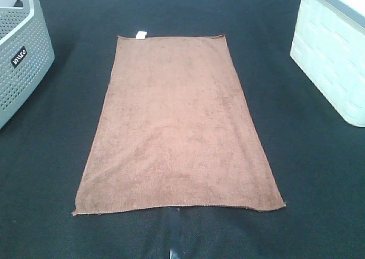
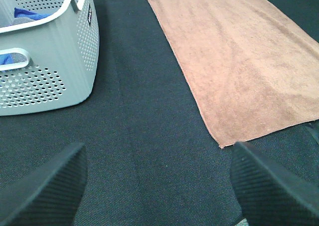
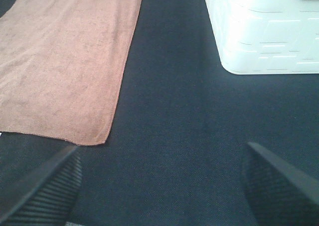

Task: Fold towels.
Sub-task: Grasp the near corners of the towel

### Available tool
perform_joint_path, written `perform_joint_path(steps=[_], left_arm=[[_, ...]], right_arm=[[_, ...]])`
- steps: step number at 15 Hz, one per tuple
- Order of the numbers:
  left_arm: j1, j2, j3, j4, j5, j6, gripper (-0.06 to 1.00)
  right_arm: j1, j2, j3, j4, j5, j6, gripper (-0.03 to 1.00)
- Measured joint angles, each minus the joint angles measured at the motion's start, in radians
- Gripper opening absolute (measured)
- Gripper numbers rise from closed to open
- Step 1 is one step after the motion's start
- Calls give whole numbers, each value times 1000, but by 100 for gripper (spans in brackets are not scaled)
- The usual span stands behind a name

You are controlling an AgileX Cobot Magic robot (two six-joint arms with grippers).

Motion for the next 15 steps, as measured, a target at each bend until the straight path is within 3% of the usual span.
perform_joint_path(steps=[15], left_arm=[[0, 0, 0, 0, 0, 0, 76]], right_arm=[[0, 0, 0, 0, 0, 0, 84]])
